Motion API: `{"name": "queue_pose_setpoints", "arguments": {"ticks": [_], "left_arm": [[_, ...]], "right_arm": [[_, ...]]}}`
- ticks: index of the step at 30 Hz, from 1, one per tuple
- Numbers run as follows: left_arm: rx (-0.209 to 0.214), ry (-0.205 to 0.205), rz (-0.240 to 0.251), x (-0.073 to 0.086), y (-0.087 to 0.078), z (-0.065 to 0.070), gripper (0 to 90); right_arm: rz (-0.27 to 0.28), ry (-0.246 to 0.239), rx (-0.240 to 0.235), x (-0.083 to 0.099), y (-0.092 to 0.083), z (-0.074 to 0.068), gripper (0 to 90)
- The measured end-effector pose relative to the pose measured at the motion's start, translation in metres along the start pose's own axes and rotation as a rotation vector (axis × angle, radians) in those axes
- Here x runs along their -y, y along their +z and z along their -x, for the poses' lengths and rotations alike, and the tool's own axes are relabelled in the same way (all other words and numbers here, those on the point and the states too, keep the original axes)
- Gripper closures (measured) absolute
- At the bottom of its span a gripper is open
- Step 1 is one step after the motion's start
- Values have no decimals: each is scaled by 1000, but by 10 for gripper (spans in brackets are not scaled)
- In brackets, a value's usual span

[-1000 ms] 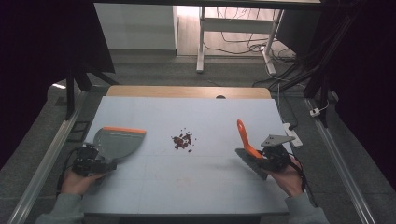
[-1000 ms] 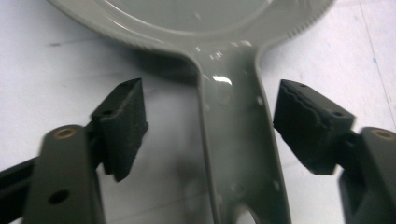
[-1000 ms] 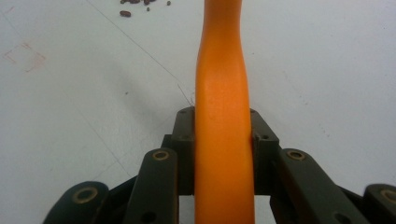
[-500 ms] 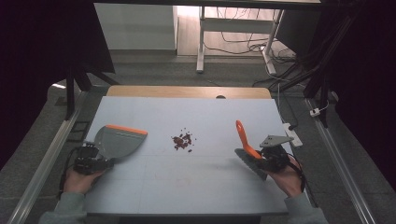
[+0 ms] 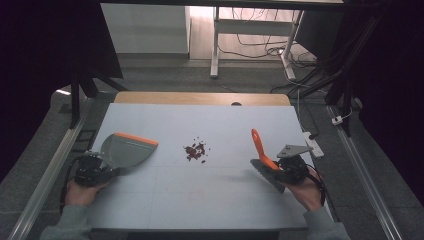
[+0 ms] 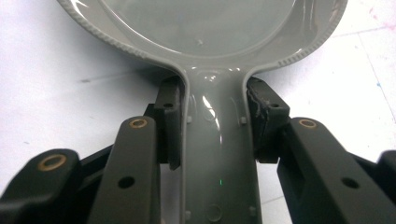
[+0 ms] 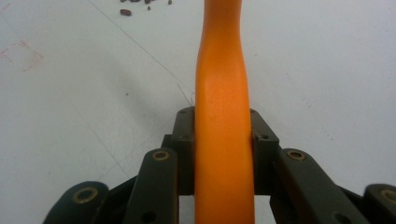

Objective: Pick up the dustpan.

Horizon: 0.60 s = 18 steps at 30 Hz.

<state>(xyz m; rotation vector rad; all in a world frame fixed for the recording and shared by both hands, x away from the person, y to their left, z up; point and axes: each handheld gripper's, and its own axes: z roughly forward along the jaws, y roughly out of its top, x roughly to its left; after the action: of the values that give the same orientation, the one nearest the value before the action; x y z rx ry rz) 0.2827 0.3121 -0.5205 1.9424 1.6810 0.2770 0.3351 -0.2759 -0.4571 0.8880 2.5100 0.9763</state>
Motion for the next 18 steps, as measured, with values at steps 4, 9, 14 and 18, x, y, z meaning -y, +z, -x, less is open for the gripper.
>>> {"name": "queue_pose_setpoints", "arguments": {"ticks": [4, 9, 14, 18], "left_arm": [[12, 16, 30, 2, -3, -5, 615], [28, 58, 55, 0, -6, -9, 616], [50, 70, 57, -1, -2, -16, 617], [69, 70, 63, -2, -3, -19, 618]], "right_arm": [[10, 2, 2, -1, 0, -1, 701], [14, 7, 11, -1, 0, 0, 701], [16, 16, 21, -4, 3, 1, 701], [15, 16, 28, -5, 3, 1, 701]]}}
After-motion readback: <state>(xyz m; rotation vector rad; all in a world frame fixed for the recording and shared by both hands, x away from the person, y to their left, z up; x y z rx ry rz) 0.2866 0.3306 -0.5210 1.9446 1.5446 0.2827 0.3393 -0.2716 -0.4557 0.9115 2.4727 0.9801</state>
